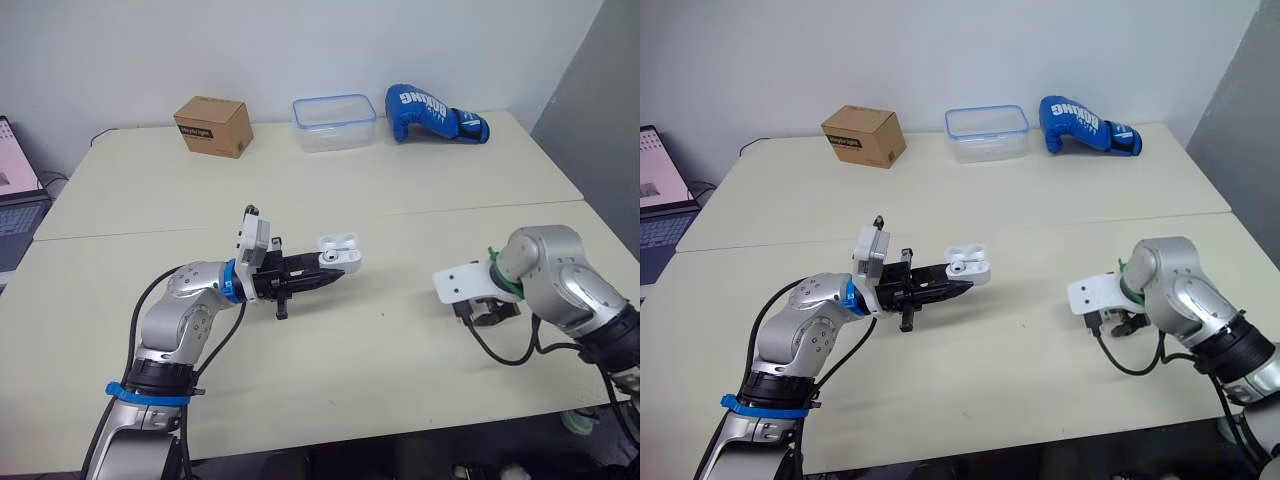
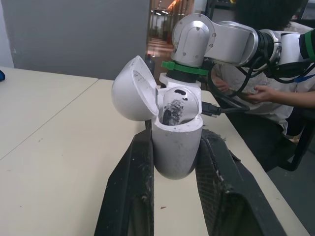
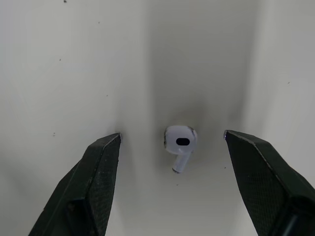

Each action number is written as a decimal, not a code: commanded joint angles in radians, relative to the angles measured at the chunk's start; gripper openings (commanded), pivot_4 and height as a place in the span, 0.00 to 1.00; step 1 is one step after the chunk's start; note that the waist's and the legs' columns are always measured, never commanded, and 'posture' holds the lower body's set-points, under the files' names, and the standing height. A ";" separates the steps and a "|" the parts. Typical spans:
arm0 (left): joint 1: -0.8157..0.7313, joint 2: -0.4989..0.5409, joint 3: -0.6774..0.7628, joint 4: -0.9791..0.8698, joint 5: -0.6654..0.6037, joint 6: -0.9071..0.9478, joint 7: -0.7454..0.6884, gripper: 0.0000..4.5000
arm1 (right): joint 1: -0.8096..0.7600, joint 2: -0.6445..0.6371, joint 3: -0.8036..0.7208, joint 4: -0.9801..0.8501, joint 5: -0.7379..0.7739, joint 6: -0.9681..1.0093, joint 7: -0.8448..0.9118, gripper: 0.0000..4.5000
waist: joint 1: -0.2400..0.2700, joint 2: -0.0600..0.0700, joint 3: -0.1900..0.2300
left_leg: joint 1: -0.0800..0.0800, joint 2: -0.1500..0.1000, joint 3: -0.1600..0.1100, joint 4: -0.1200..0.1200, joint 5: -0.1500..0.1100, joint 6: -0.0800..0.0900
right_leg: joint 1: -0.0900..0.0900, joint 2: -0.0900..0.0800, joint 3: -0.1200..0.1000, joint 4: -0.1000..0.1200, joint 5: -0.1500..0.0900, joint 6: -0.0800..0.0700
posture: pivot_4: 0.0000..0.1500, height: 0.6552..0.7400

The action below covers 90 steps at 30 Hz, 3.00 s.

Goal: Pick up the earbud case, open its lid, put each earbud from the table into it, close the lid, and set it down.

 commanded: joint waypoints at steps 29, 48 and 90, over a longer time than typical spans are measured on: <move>-0.001 0.002 0.001 -0.043 -0.001 -0.013 0.012 0.17 | -0.022 0.002 0.001 0.027 -0.016 -0.072 0.041 0.08 | 0.001 0.000 0.000 | 0.000 0.000 0.000 0.000 0.000 0.000 | 0.000 0.000 0.000 0.000 0.000 0.000 | 1.00 0.89; -0.004 -0.005 0.007 -0.019 0.004 -0.025 0.019 0.17 | -0.040 -0.005 -0.106 -0.053 0.062 0.053 0.041 0.08 | 0.001 0.000 0.000 | 0.000 0.000 0.000 0.000 0.000 0.000 | 0.000 0.000 0.000 0.000 0.000 0.000 | 1.00 0.89; -0.090 -0.060 -0.006 0.192 0.057 -0.104 -0.028 0.17 | 0.154 0.828 -0.743 -0.645 0.790 0.745 -0.862 0.08 | -0.001 0.001 -0.001 | -0.001 -0.001 -0.003 0.000 0.000 0.000 | -0.002 0.000 -0.001 0.002 0.000 0.000 | 1.00 0.89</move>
